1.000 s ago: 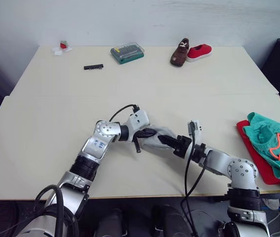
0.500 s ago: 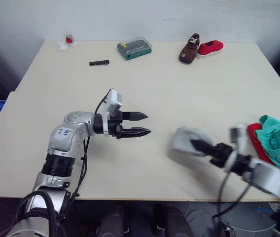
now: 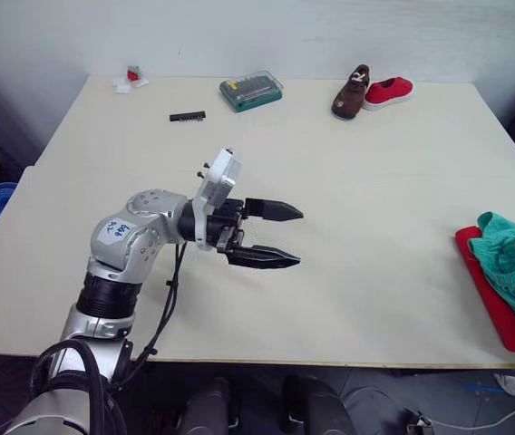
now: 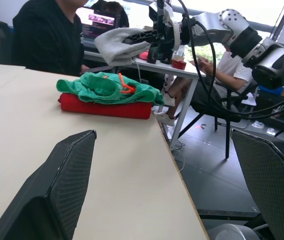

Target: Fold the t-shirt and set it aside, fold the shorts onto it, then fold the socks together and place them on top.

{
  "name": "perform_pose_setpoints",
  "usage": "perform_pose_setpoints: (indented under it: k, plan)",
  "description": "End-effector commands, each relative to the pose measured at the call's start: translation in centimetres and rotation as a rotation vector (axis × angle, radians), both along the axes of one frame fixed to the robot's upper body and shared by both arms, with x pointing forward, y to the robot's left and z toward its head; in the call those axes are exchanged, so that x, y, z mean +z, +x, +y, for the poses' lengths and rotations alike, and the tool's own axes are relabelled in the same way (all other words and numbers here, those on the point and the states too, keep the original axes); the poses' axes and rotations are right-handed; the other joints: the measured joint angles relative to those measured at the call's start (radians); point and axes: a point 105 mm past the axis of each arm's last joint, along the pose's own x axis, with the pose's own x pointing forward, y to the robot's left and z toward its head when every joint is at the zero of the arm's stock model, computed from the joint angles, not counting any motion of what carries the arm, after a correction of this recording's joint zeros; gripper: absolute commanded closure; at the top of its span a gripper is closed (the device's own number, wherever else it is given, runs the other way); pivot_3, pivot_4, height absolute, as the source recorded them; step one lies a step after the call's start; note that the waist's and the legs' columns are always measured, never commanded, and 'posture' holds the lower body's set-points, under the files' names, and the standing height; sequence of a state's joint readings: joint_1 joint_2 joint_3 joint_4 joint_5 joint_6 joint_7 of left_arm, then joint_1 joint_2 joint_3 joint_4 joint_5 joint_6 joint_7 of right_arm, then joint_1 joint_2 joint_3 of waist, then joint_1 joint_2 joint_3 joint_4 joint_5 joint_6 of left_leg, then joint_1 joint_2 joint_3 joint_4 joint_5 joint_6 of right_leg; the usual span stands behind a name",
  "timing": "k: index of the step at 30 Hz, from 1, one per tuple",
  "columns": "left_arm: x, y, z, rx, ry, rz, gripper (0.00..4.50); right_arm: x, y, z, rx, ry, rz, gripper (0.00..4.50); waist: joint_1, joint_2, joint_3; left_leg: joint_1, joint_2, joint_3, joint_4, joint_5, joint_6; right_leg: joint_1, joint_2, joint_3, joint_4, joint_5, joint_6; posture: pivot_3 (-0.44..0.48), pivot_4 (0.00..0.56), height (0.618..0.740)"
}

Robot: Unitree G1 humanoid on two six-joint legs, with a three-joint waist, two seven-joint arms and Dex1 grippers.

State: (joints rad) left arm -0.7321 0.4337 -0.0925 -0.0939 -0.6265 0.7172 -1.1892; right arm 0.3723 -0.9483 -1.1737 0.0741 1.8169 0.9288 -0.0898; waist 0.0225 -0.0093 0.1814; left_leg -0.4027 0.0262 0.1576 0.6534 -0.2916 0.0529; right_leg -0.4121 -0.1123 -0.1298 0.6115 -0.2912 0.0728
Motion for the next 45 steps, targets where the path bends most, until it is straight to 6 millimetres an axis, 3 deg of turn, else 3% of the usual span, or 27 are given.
perform_pose_setpoints:
  k: [1,9,14,17,26,30,34,38,42,45]
  plan:
    - [0.3,-0.6,-0.4,0.014,-0.010,-0.046,0.00,-1.5,-0.3,-3.5,-0.155,0.019,0.051,4.46,0.000,0.000,0.000,0.000,0.000,0.000,0.000,0.000,0.000,0.000,0.000,0.000,0.000,0.000,0.000,0.000,0.150,0.740]
    - [0.4,-0.3,-0.1,0.070,0.014,-0.063,0.00,-7.4,3.3,-3.7,-0.161,0.121,0.080,4.46,-0.009,0.003,-0.001,0.001,0.001,0.001,0.001,0.002,-0.003,0.000,0.001,0.001,0.003,0.000,0.000,0.000,0.150,0.740]
    - [0.5,-0.2,0.0,0.085,0.026,-0.074,0.00,-10.4,3.5,-4.0,-0.182,0.113,0.167,4.46,-0.004,0.004,-0.001,0.001,0.000,0.001,0.001,0.003,-0.004,-0.001,0.001,0.001,0.005,0.000,0.000,0.000,0.150,0.740]
    - [0.4,-0.2,0.1,0.092,0.035,-0.075,0.00,-10.8,3.3,-4.3,-0.191,0.109,0.173,4.46,-0.004,0.004,-0.001,0.001,0.000,0.001,0.001,0.003,-0.004,0.000,0.001,0.001,0.005,0.000,0.000,0.000,0.150,0.740]
    - [0.2,0.1,0.3,0.104,0.047,-0.076,0.00,-9.8,2.1,-4.1,-0.126,0.054,0.192,1.43,-0.002,0.004,-0.001,0.002,0.001,0.001,0.001,0.003,-0.004,0.000,0.001,0.002,0.005,0.000,0.000,0.000,0.150,0.740]
    - [0.2,0.4,0.2,0.100,0.041,-0.074,0.00,-7.9,-0.2,-4.2,-0.093,-0.029,0.217,0.02,0.006,0.005,-0.001,0.002,0.000,0.001,0.001,0.003,-0.004,0.000,0.001,0.001,0.005,0.000,0.000,0.000,0.150,0.740]
    - [0.0,0.4,0.3,0.064,0.036,-0.033,0.00,-5.2,-4.3,-4.7,-0.054,-0.210,0.315,0.02,0.007,0.007,-0.002,0.001,0.000,0.001,0.001,0.003,-0.003,-0.001,0.001,0.001,0.004,0.000,0.000,0.000,0.150,0.740]
    - [0.2,0.5,0.9,0.049,0.036,-0.015,0.00,-2.6,-6.9,-4.0,0.071,-0.407,0.387,0.02,0.000,0.008,-0.002,0.002,0.000,0.000,-0.002,0.002,-0.003,0.000,0.001,0.001,0.004,-0.001,0.000,0.000,0.150,0.740]
    - [0.6,0.4,2.3,0.040,0.049,0.008,0.00,-0.8,-10.3,-3.1,0.281,-0.700,0.492,0.02,-0.002,0.007,-0.002,0.003,0.001,0.001,-0.002,0.001,-0.003,0.000,0.002,0.002,0.004,-0.001,0.000,0.000,0.150,0.740]
    - [1.2,0.3,3.8,0.044,0.055,0.025,0.00,0.5,-11.7,-3.6,0.310,-0.780,0.512,0.02,-0.003,0.006,-0.001,0.004,0.001,0.001,-0.004,0.000,-0.001,0.000,0.003,0.002,0.003,-0.001,0.000,0.000,0.150,0.740]
